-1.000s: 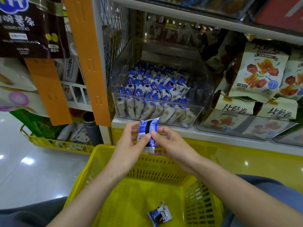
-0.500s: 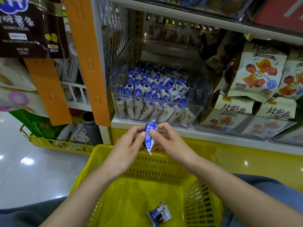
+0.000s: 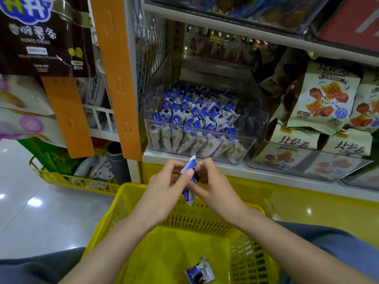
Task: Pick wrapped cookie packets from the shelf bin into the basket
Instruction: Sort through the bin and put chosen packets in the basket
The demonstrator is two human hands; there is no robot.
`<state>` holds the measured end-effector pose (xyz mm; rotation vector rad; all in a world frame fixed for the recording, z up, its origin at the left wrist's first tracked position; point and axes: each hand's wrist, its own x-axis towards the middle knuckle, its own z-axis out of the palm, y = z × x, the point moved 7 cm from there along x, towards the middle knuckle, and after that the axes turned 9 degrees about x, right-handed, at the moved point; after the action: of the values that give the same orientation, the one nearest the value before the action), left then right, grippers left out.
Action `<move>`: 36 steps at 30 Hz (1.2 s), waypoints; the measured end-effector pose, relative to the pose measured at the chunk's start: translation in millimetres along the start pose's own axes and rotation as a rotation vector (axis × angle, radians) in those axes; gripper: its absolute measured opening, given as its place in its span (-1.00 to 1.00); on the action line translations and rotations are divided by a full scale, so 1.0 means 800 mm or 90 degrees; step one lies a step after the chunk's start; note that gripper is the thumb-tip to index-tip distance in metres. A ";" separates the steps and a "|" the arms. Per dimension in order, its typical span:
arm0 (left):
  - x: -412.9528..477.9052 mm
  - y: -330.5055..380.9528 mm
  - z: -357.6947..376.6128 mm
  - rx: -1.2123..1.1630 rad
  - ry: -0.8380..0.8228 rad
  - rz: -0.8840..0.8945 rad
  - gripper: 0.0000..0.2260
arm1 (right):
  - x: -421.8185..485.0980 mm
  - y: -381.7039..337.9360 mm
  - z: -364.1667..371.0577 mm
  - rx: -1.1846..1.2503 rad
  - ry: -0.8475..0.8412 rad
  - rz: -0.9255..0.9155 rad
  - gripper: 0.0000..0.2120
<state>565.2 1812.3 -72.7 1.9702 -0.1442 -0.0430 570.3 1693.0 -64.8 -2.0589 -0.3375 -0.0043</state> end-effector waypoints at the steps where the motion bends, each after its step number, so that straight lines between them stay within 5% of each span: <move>1: 0.000 0.000 0.000 -0.001 0.004 0.000 -0.96 | -0.002 -0.001 0.000 -0.033 -0.004 -0.008 -0.67; 6: 0.005 0.001 -0.012 -0.066 0.064 -0.034 -0.87 | -0.003 -0.003 -0.006 0.057 0.007 0.035 -0.53; 10: 0.007 0.020 -0.017 -0.138 0.057 0.004 -0.81 | 0.003 -0.012 -0.020 0.209 -0.016 0.074 -0.79; 15: 0.013 0.062 -0.038 0.076 0.117 0.139 -0.81 | 0.006 -0.042 -0.064 0.165 -0.013 0.021 -0.83; 20: 0.045 0.106 -0.060 0.288 0.162 0.261 -0.81 | 0.060 -0.079 -0.161 0.004 0.181 -0.023 -0.86; 25: 0.083 0.091 -0.057 0.572 0.133 0.245 -0.70 | 0.130 -0.082 -0.196 -0.278 0.290 0.039 -0.71; 31: 0.088 0.076 -0.060 0.610 0.136 0.271 -0.68 | 0.176 -0.049 -0.169 -0.582 0.159 0.209 -0.71; 36: 0.087 0.075 -0.062 0.607 0.146 0.291 -0.67 | 0.185 -0.020 -0.157 -0.577 0.069 0.353 -0.75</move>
<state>634.0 1825.6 4.5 2.8070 -0.5344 0.6569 725.9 1627.5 32.3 -2.9689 0.3966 0.0811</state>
